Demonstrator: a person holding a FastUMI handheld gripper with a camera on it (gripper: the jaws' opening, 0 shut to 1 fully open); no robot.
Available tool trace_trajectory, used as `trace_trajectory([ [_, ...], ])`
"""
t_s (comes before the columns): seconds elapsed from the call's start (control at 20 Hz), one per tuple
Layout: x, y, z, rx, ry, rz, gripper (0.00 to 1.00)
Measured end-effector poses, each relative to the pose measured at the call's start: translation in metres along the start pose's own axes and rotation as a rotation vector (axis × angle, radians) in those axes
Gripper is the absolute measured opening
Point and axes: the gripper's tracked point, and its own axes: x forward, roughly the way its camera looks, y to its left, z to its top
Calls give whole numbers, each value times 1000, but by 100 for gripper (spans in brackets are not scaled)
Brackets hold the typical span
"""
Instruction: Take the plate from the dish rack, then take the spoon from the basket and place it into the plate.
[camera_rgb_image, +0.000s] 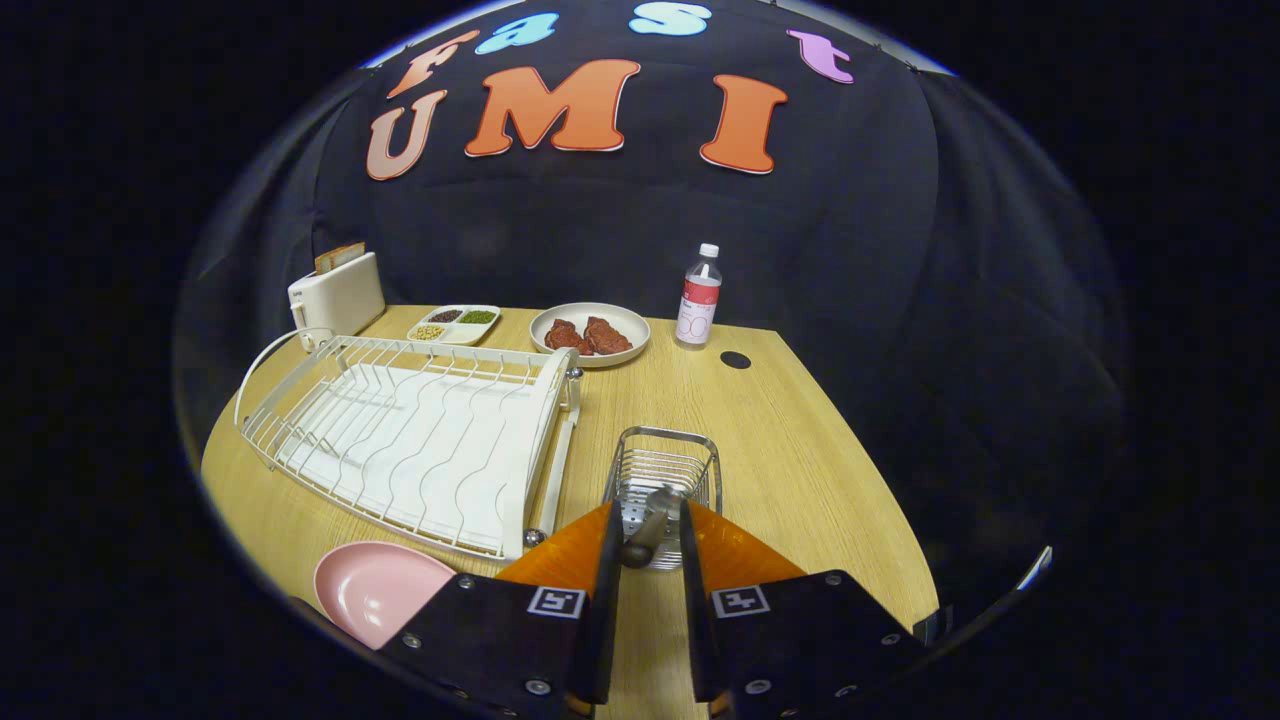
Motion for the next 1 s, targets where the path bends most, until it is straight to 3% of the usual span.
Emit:
trace_trajectory([
  [0.3, 6, -1, -7, 8, 6, 7, 25],
  [0.45, 5, -3, -3, 6, 7, 12, 15],
  [1.0, -4, -21, 52, 88, -57, 29, 13],
])
